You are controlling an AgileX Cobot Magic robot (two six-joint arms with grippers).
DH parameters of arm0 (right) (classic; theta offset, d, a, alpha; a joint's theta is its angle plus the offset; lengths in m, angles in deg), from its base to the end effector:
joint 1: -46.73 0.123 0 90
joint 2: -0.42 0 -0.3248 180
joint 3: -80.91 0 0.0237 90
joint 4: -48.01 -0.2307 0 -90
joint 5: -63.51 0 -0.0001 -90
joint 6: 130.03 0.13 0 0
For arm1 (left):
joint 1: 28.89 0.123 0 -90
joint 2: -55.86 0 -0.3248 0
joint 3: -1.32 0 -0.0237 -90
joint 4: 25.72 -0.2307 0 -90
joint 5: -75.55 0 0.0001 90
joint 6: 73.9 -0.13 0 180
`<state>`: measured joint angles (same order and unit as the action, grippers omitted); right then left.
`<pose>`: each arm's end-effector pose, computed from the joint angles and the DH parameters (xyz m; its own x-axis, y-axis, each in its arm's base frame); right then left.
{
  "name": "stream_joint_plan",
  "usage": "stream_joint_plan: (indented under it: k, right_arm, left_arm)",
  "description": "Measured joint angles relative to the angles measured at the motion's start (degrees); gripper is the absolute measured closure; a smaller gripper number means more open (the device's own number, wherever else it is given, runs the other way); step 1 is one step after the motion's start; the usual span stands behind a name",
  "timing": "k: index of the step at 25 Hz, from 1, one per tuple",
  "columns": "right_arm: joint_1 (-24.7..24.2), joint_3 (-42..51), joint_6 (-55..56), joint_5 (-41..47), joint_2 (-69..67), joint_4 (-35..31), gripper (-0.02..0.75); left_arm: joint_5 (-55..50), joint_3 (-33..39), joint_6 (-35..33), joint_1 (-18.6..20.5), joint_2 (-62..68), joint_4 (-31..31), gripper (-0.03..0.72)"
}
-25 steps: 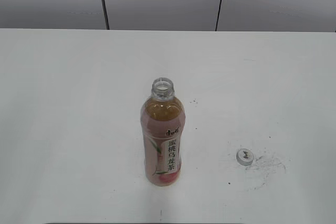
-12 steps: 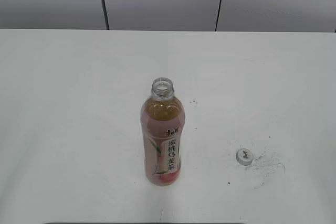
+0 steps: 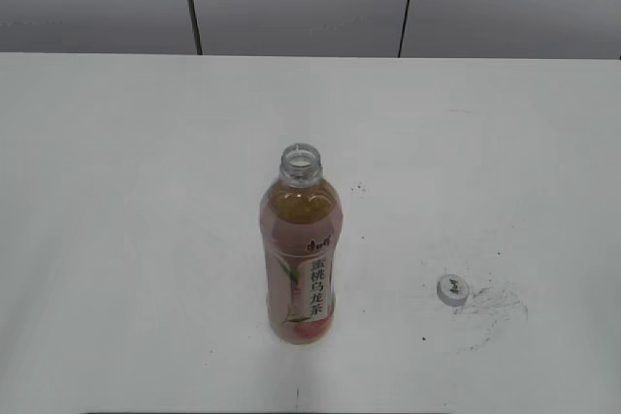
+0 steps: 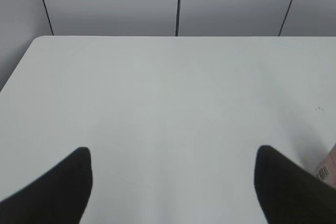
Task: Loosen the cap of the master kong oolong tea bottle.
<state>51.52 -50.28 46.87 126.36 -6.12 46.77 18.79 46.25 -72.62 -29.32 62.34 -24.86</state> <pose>-0.0320 -0.0002 0.2492 -0.4659 -0.0834 -0.8809 -0.1211 0.9922 -0.0299 -0.0337 -0.0014 0.2815 -0.3122 -0.0282 -0.9496 0.0099 0.9994 -0.0330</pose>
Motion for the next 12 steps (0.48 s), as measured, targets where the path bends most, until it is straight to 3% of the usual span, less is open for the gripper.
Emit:
stream_joint_plan:
  k: [12]
  right_arm:
    - [0.00,0.00,0.25,0.00,0.04,0.00,0.164]
  left_arm:
    - [0.06,0.00,0.00,-0.05,0.00,0.00,0.125]
